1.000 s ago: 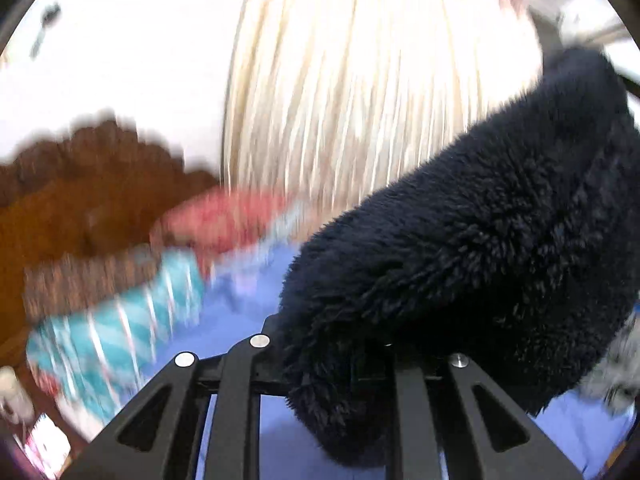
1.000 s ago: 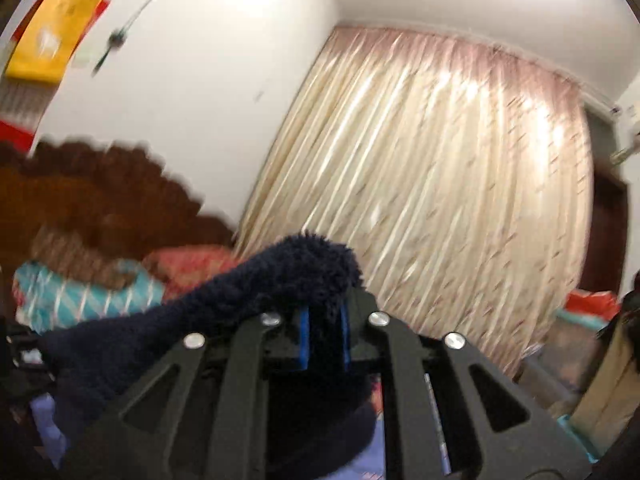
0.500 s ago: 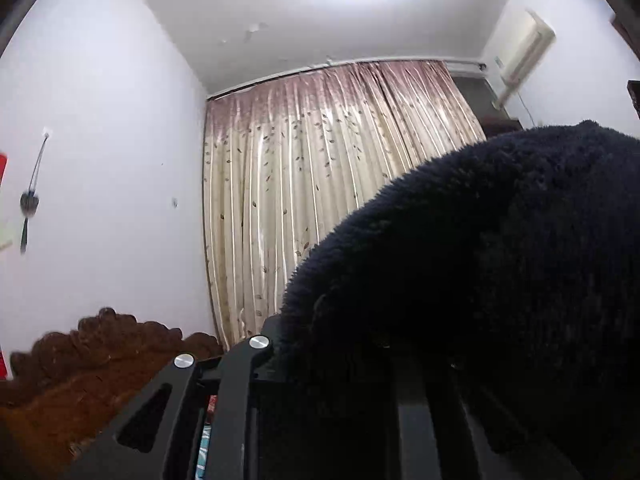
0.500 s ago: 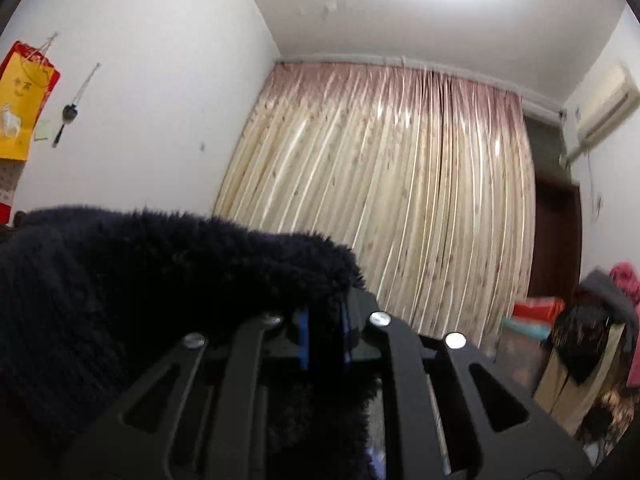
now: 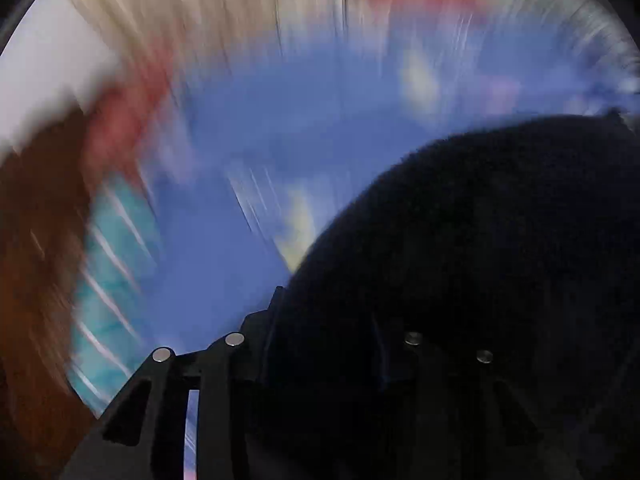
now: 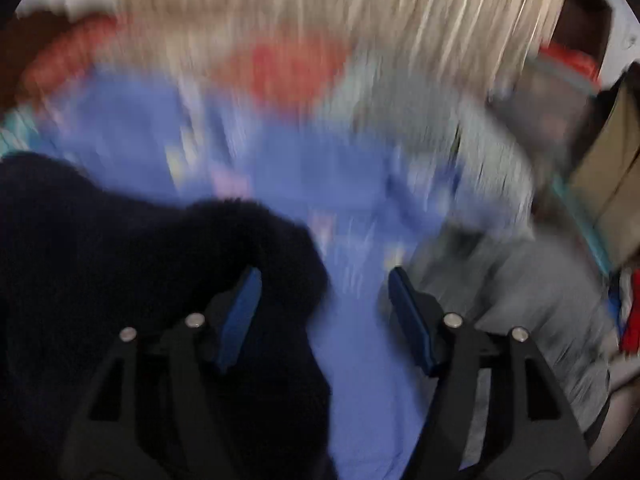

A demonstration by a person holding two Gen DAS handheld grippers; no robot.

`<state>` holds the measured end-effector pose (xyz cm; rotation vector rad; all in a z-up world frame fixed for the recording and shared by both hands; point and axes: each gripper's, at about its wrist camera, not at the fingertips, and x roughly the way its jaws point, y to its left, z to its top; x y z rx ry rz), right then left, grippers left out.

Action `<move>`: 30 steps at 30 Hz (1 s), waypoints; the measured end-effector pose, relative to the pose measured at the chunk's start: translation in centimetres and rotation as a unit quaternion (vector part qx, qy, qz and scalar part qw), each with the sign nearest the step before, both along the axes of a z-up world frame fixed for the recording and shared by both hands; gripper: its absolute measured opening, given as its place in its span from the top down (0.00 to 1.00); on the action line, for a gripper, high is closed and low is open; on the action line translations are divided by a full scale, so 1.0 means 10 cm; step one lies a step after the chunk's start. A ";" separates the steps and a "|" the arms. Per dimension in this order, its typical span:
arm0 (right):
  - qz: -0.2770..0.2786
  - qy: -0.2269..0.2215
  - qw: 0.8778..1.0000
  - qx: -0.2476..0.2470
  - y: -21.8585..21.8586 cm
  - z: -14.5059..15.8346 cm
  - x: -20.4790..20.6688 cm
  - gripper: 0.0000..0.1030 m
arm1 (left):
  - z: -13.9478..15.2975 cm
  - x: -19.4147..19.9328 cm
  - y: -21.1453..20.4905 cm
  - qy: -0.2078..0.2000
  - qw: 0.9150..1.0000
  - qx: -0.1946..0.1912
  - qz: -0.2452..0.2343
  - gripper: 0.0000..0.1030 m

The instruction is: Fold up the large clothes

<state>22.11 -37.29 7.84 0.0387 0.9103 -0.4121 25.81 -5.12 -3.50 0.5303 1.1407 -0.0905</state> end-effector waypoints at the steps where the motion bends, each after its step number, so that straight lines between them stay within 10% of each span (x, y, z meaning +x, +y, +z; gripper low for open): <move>1: 0.009 -0.016 0.999 0.042 0.02 -0.12 -0.10 0.40 | -0.22 0.02 0.05 0.027 0.999 -0.025 0.021 0.43; 5: 0.144 -0.100 0.981 0.083 0.59 -0.13 -0.63 0.36 | -0.31 -0.03 0.22 0.041 0.996 -0.077 0.027 0.43; 10: 0.377 -0.051 0.920 -0.091 1.86 -0.26 -0.78 0.23 | 0.24 -0.11 0.50 0.040 0.988 -0.152 0.003 0.43; 14: 0.408 -0.025 0.893 -0.186 2.44 -0.58 -0.54 0.19 | 0.63 -0.42 0.93 0.007 0.979 -0.203 -0.001 0.43; 15: 0.406 -0.022 0.888 -0.212 2.52 -0.68 -0.46 0.30 | 0.68 -0.51 1.05 -0.004 0.979 -0.202 0.002 0.43; 16: 0.403 -0.011 0.886 -0.228 2.54 -0.75 -0.36 0.78 | 0.69 -0.60 1.13 -0.010 0.980 -0.200 0.006 0.43; 17: 0.386 0.005 0.896 -0.218 2.48 -0.72 -0.25 0.96 | 0.69 -0.66 1.23 -0.014 0.980 -0.199 0.011 0.43; 24: 0.180 -0.123 0.963 -0.158 0.93 0.57 -0.84 0.94 | 0.51 -0.96 1.63 -0.024 0.980 -0.198 -0.005 0.43; 29: 0.004 -0.072 0.965 -0.253 -0.18 0.81 -1.66 0.87 | 0.45 -0.94 1.23 -0.016 0.974 -0.219 -0.056 0.43; 30: -0.040 -0.039 0.961 -0.271 -0.40 0.77 -1.82 0.67 | 0.43 -0.92 1.11 -0.015 0.973 -0.220 -0.070 0.43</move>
